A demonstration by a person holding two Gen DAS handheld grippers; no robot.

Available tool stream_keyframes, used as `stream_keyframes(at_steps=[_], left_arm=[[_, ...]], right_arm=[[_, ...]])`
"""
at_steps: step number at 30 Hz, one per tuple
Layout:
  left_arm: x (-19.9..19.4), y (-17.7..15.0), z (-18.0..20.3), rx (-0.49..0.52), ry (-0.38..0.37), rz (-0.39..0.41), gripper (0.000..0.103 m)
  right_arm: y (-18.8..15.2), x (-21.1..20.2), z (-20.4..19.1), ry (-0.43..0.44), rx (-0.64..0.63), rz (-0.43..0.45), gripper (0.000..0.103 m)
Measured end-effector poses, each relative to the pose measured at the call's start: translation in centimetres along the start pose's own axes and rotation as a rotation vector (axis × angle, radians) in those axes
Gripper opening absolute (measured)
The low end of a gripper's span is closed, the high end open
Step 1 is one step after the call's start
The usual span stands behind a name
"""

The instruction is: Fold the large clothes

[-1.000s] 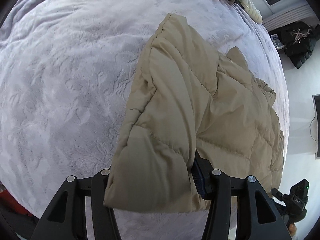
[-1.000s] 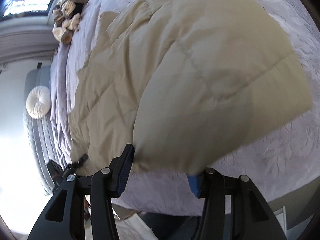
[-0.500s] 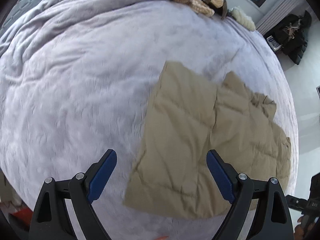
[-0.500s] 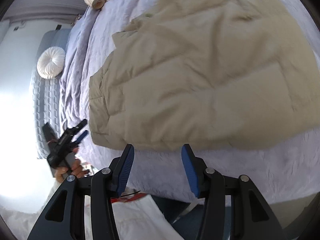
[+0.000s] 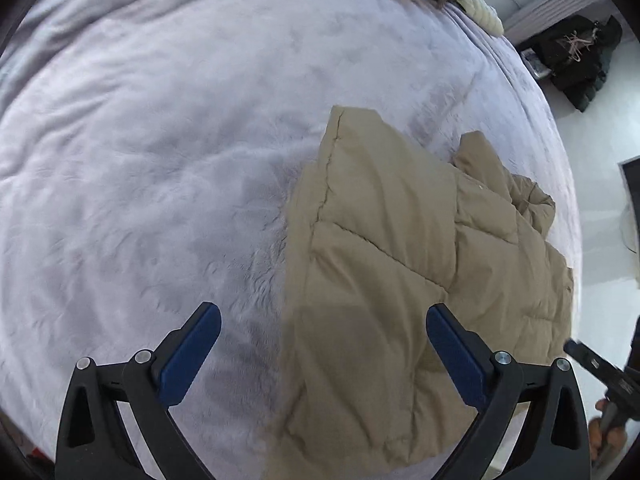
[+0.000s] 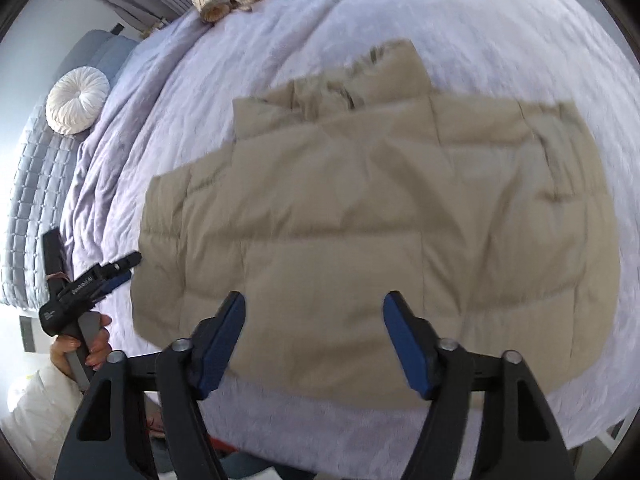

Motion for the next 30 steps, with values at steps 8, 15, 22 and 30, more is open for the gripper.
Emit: stream_keyframes(at_steps=[8, 15, 22, 30], left_arm=[[5.3, 1.6, 0.1, 0.076, -0.254, -0.178, 0.103], [8.0, 1.6, 1.8, 0.108, -0.425, -0.252, 0.103], [8.6, 0.6, 5.0, 0.15, -0.555, -0.356, 0.04], [2.4, 0.1, 12.0, 0.141, -0.736, -0.346, 0.027]], right_arm=[[3.8, 4.3, -0.6, -0.041, -0.029, 0.035, 0.016], [6.6, 8.7, 0.5, -0.042, 0.03, 0.069, 0.015], [6.9, 11.0, 1.6, -0.015, 0.093, 0.078, 0.011], [7.1, 13.1, 2.7, 0.023, 0.142, 0.028, 0.01]])
Point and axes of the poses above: each gripper's, at about its wrist camera, not at the fingertips, and x roughly the way its jaws point, z to its right, y to its top, the point moved 9 cm from there along x, roughly the way its jaws point, and after that the axes turned 3 degrees about -y, right-handed, at the moved point
